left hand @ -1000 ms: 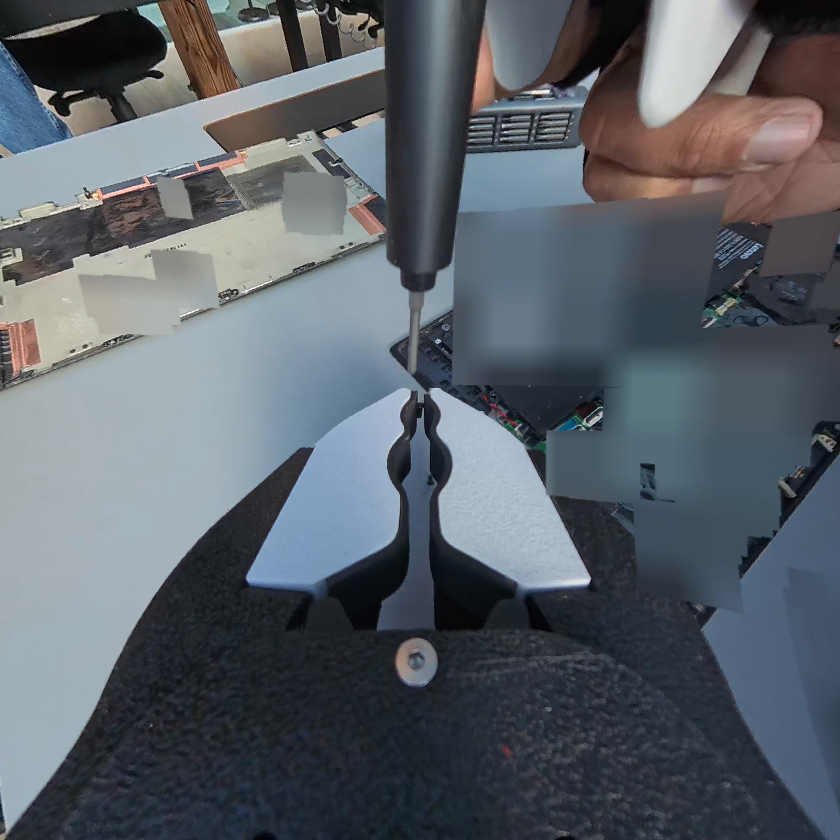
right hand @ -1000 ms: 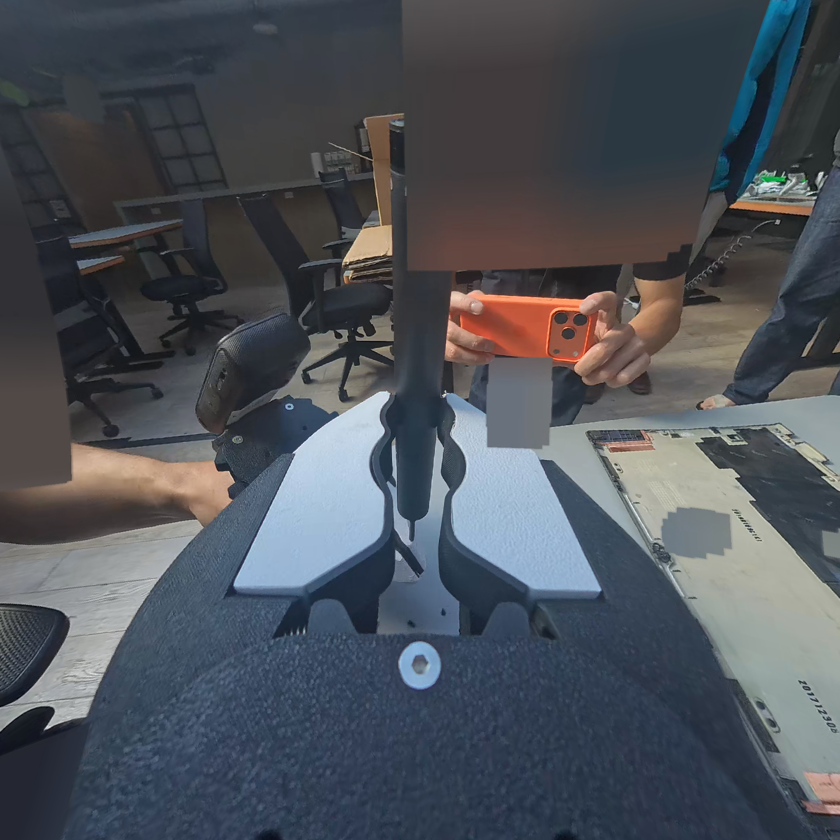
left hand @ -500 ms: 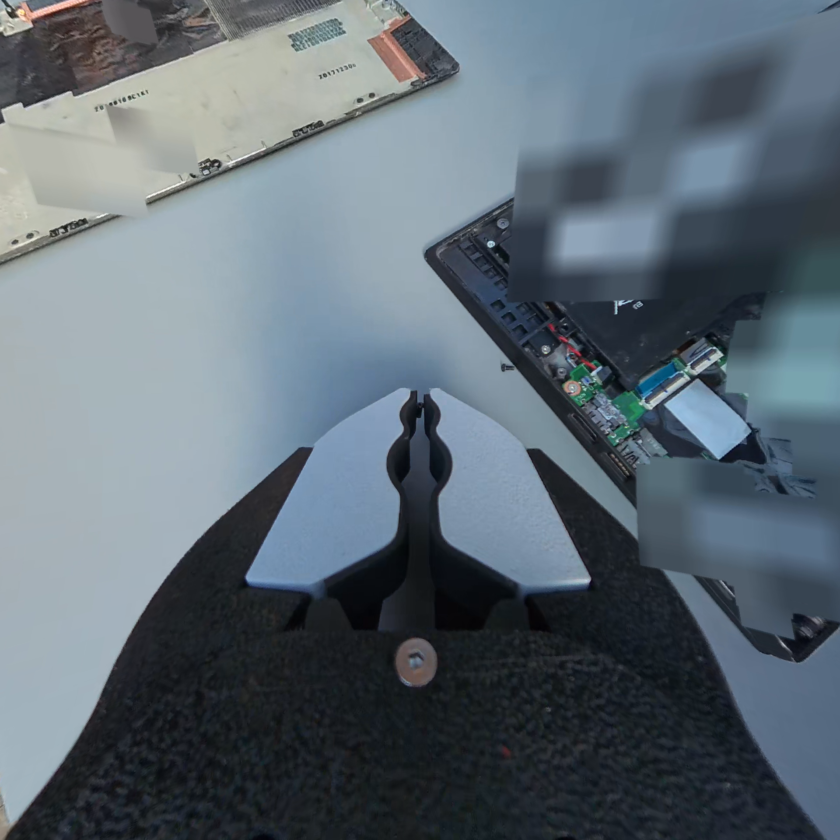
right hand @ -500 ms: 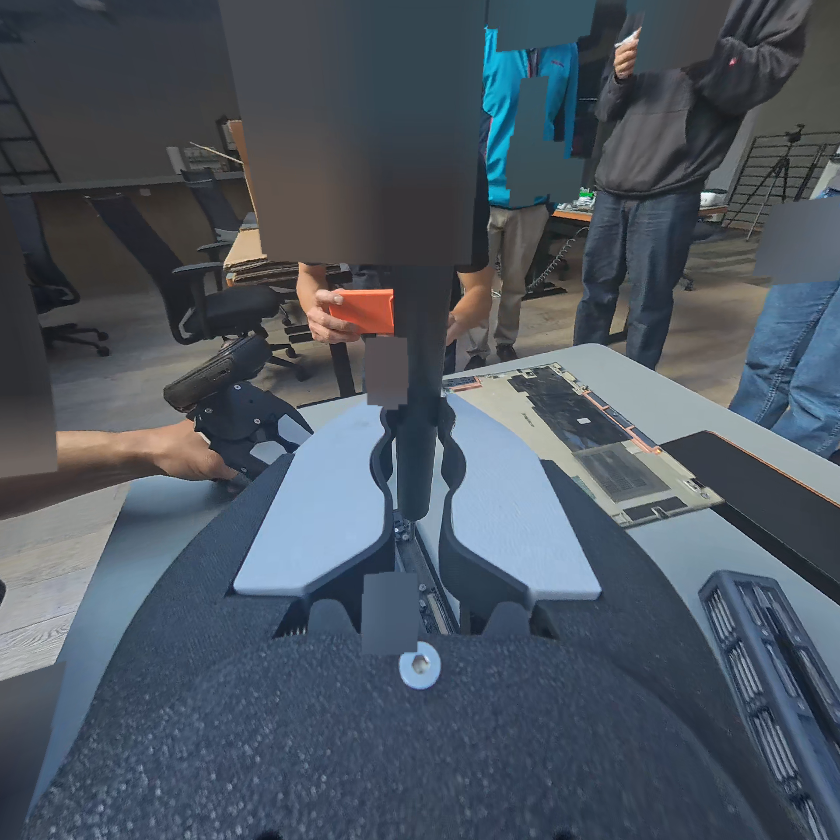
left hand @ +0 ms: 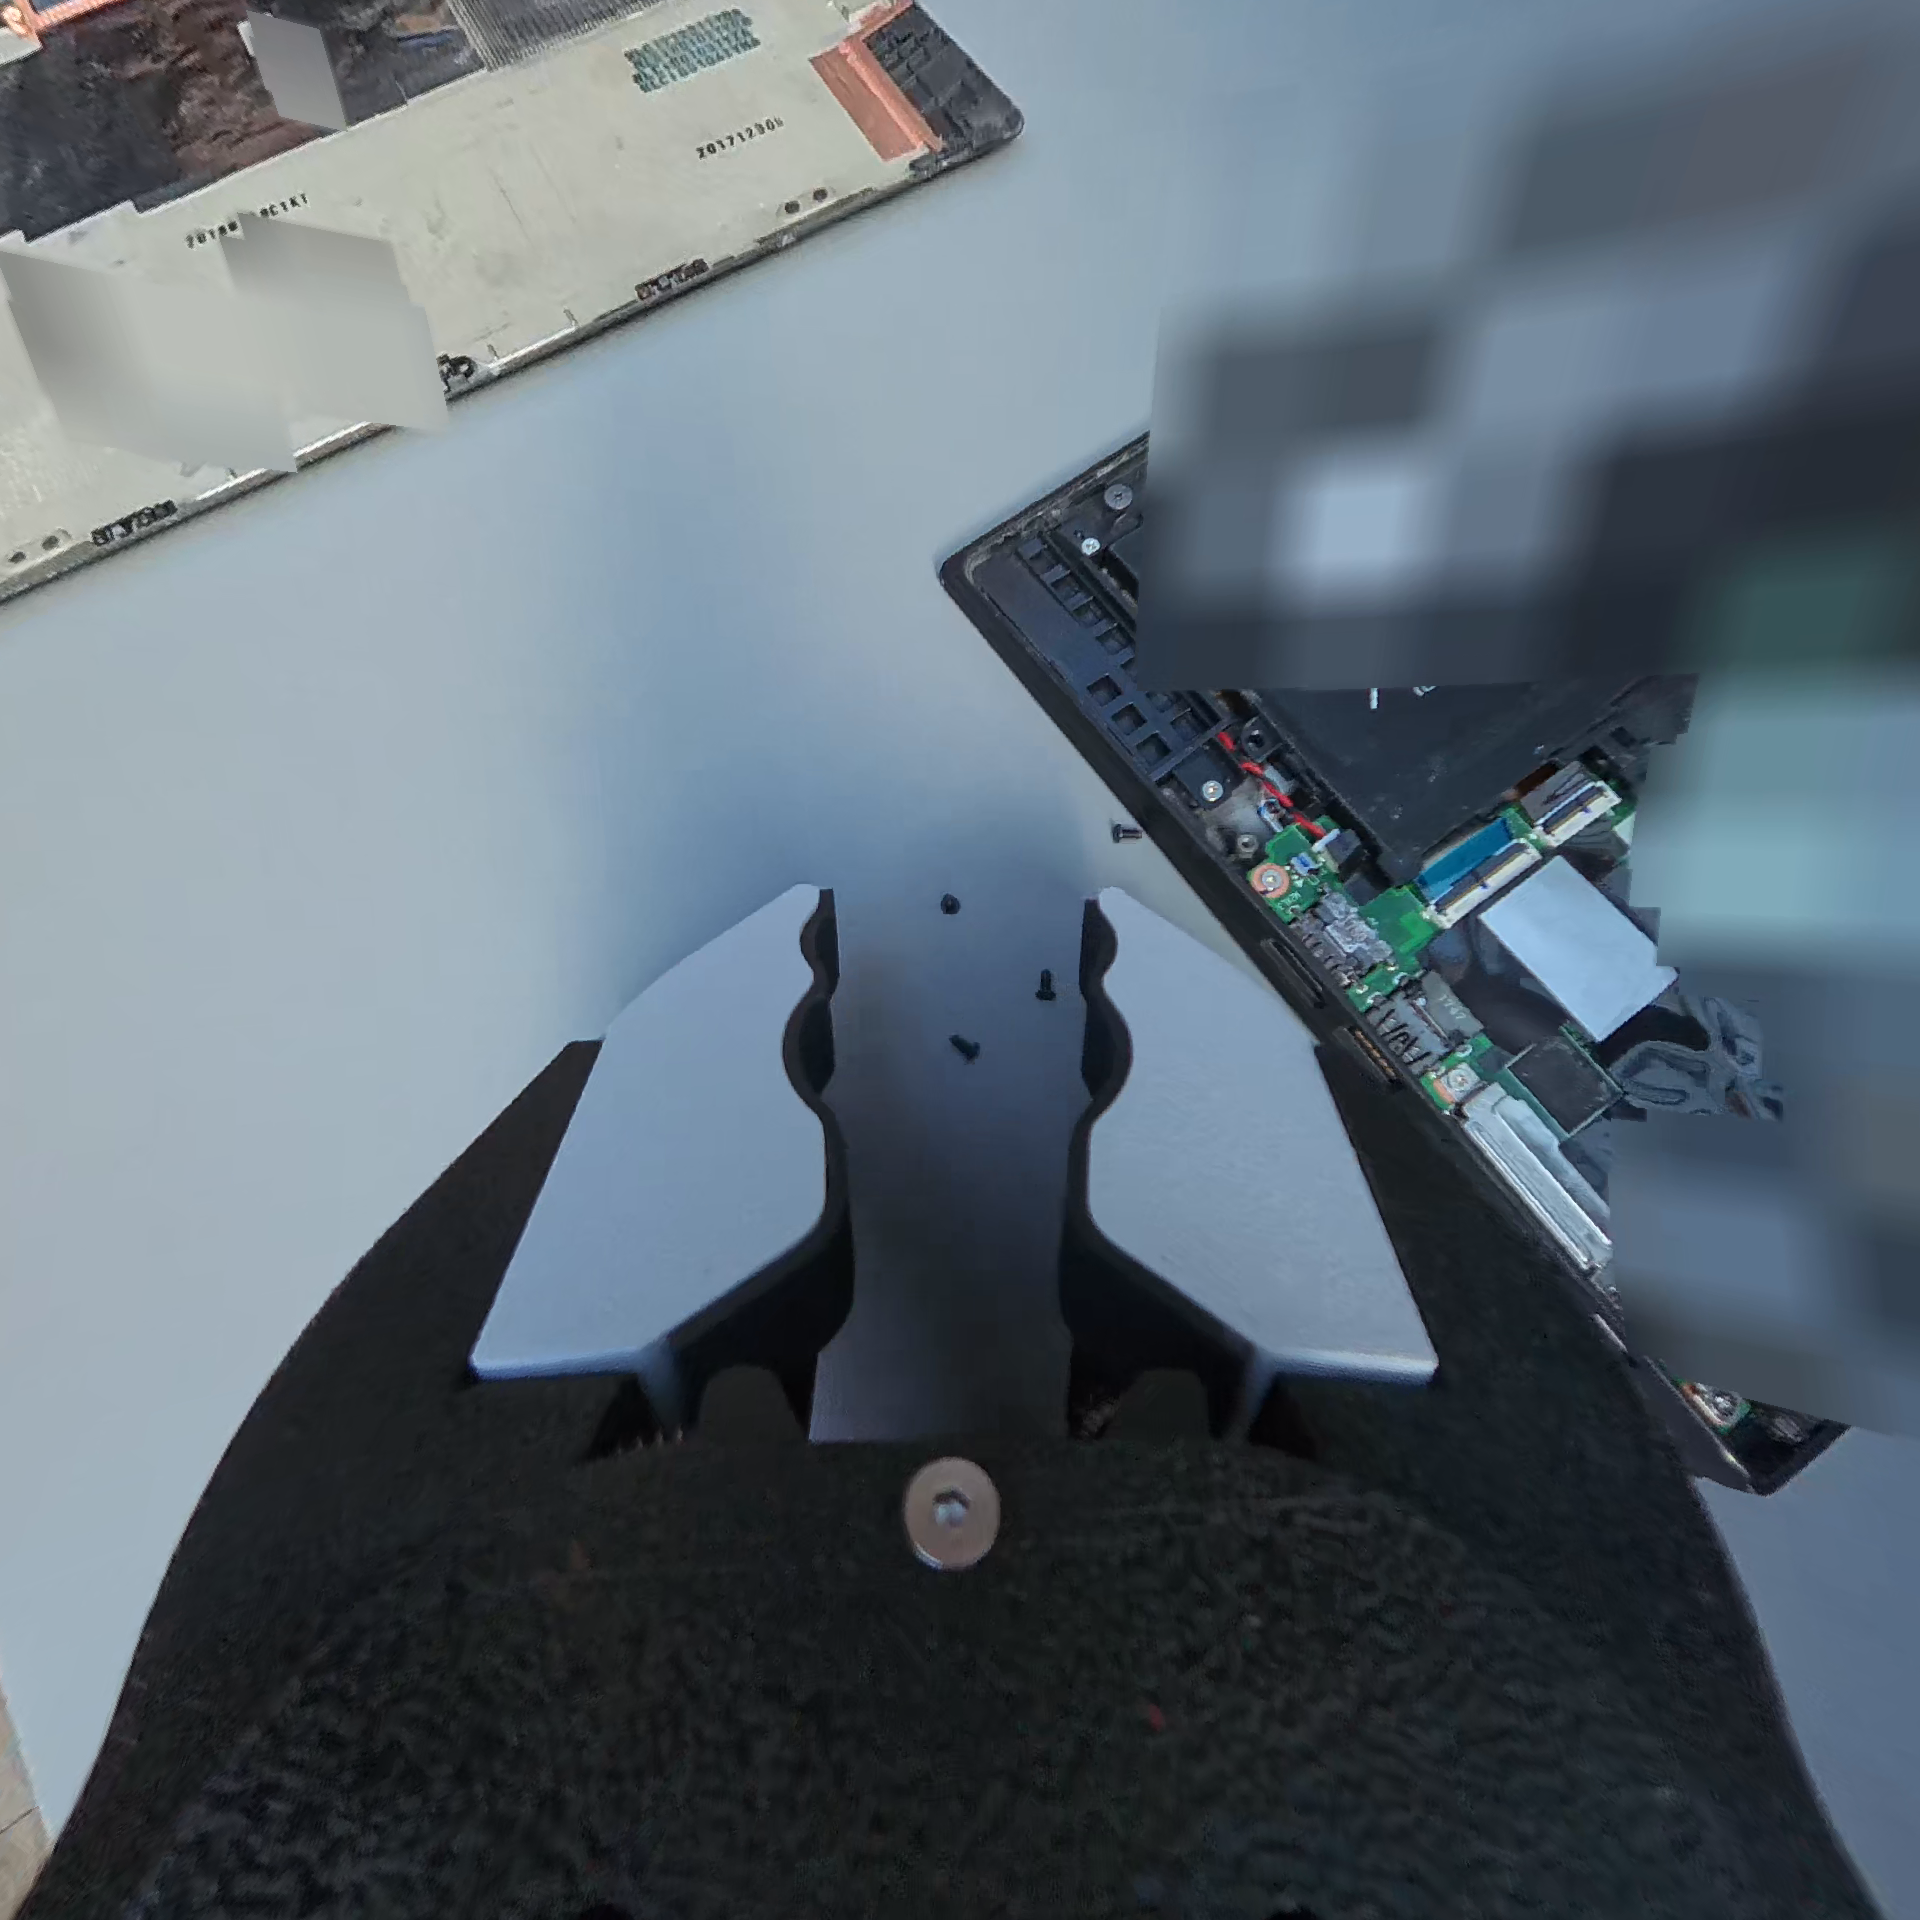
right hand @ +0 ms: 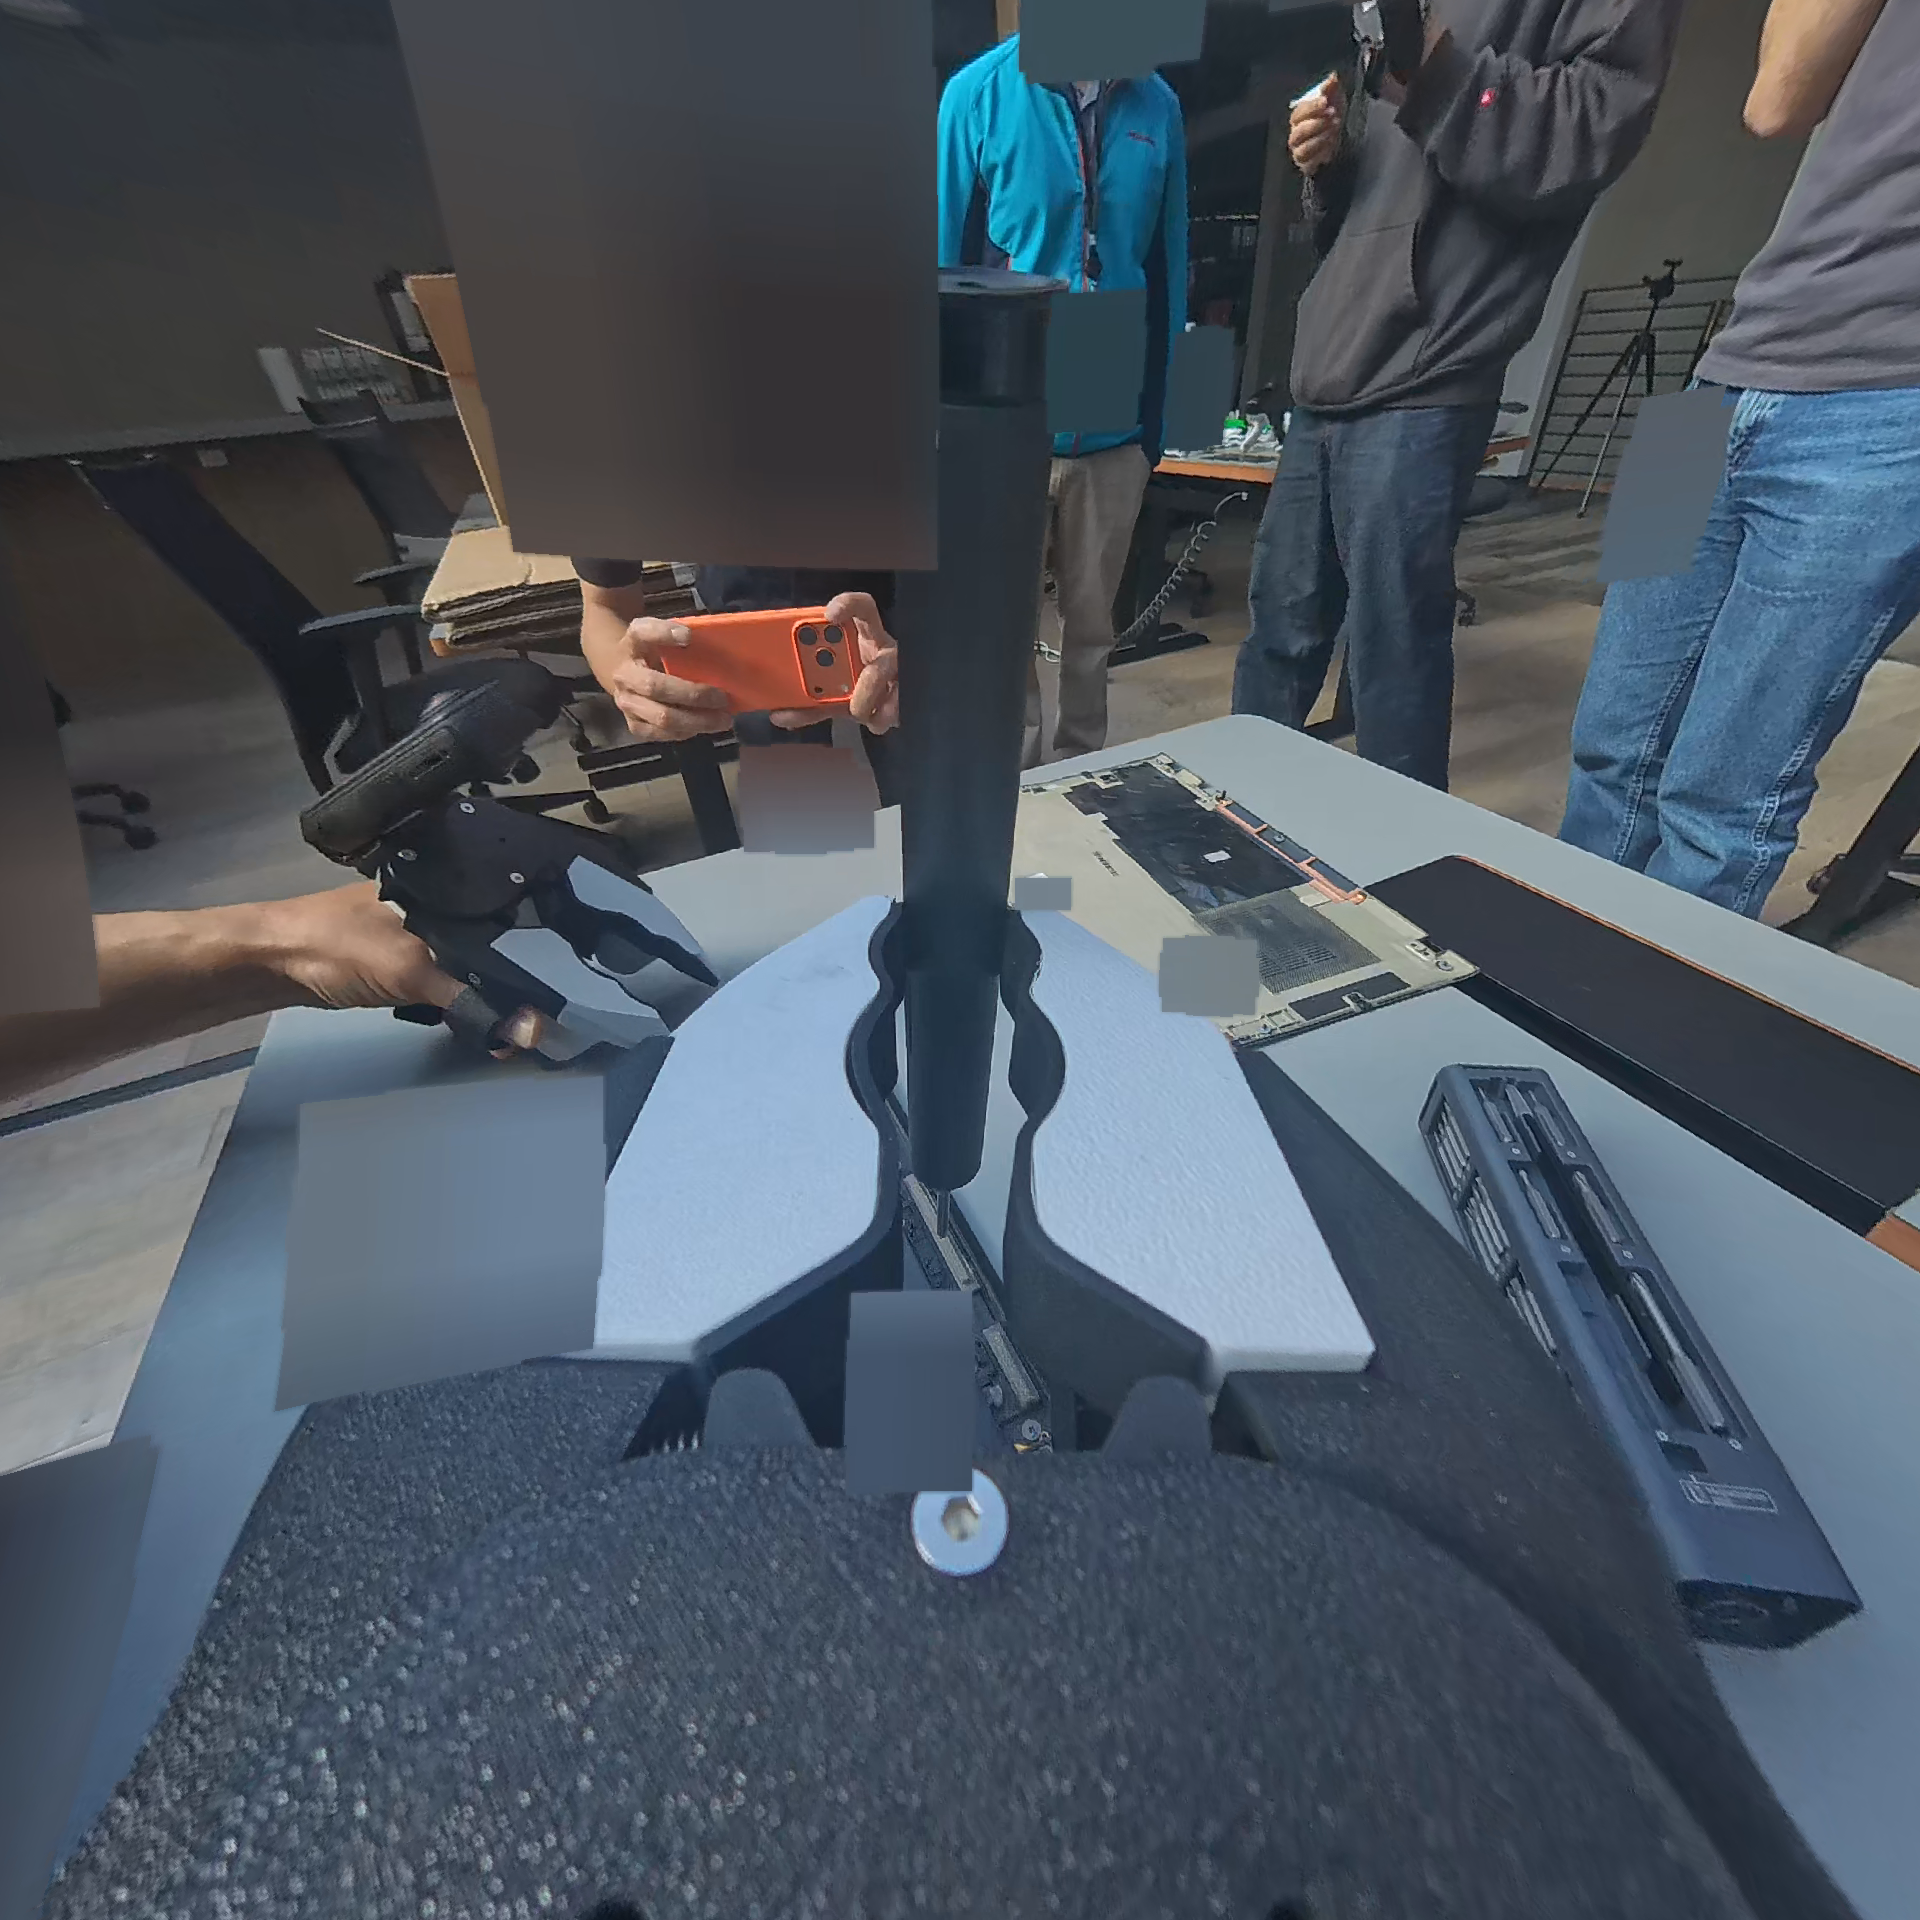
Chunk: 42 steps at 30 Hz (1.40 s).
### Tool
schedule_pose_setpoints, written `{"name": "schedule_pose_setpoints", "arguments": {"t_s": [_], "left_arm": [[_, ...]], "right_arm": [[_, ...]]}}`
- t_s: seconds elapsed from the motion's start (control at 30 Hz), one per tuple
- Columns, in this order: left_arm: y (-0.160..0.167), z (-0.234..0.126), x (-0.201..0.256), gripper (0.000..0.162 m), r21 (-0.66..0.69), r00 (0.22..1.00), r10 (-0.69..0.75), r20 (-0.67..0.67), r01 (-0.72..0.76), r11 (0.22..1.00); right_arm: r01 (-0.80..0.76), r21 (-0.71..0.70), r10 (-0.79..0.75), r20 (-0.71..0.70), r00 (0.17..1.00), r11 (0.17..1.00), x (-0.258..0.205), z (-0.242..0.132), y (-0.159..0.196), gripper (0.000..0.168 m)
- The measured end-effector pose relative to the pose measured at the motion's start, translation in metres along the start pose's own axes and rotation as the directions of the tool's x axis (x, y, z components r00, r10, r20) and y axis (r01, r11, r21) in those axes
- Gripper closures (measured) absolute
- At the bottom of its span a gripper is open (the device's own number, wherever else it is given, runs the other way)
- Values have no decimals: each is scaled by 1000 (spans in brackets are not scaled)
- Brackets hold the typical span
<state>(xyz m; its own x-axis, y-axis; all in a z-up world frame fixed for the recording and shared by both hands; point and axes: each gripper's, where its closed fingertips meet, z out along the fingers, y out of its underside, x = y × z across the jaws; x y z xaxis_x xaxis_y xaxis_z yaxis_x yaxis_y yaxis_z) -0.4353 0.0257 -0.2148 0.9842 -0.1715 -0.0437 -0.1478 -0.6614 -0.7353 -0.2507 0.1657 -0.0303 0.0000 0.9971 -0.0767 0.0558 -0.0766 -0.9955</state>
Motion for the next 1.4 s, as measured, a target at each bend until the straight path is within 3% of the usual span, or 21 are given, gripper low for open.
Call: {"name": "schedule_pose_setpoints", "arguments": {"t_s": [0.2, 0.27, 0.4, 0.43, 0.73, 1.0, 1.17, 1.2, 1.33, 1.4], "left_arm": [[-29, -28, -4, 118, 141, 999, -40, 26, 36, 989], [-41, -42, -7, 135, 218, 997, -73, 34, 63, 974], [-53, -57, -5, 147, 295, 992, -121, 20, 110, 949], [-54, -58, -4, 161, 302, 993, -118, 21, 106, 947], [-56, -50, 25, 162, 275, 999, -53, -9, 54, 960], [-65, -44, 39, 162, 283, 998, -46, -41, 55, 957], [-106, -37, 82, 162, 356, 982, 33, -188, 37, 934], [-121, -36, 99, 159, 378, 967, 70, -244, 28, 925], [-178, -22, 191, 120, 379, 845, 254, -470, -66, 923], [-202, -11, 233, 109, 379, 785, 329, -525, -130, 916]], "right_arm": [[0, -32, -3, -72, 997, 999, 11, -34, 11, 151], [2, -56, -9, -109, 994, 998, 17, -50, 17, 151], [-18, -88, 2, -174, 985, 996, 27, -83, 30, 151], [-19, -93, 2, -184, 983, 995, 28, -90, 33, 151], [2, -175, -54, -293, 955, 985, 34, -140, 48, 151], [-193, -310, 71, -364, 929, 931, 41, -181, 85, 151], [-167, -370, 36, -338, 941, 914, 35, -183, 94, 151], [-141, -391, 7, -325, 946, 909, 33, -182, 94, 151], [-37, -463, -94, -257, 962, 885, 23, -173, 93, 151], [17, -504, -156, -235, 959, 864, 19, -169, 94, 151]]}}
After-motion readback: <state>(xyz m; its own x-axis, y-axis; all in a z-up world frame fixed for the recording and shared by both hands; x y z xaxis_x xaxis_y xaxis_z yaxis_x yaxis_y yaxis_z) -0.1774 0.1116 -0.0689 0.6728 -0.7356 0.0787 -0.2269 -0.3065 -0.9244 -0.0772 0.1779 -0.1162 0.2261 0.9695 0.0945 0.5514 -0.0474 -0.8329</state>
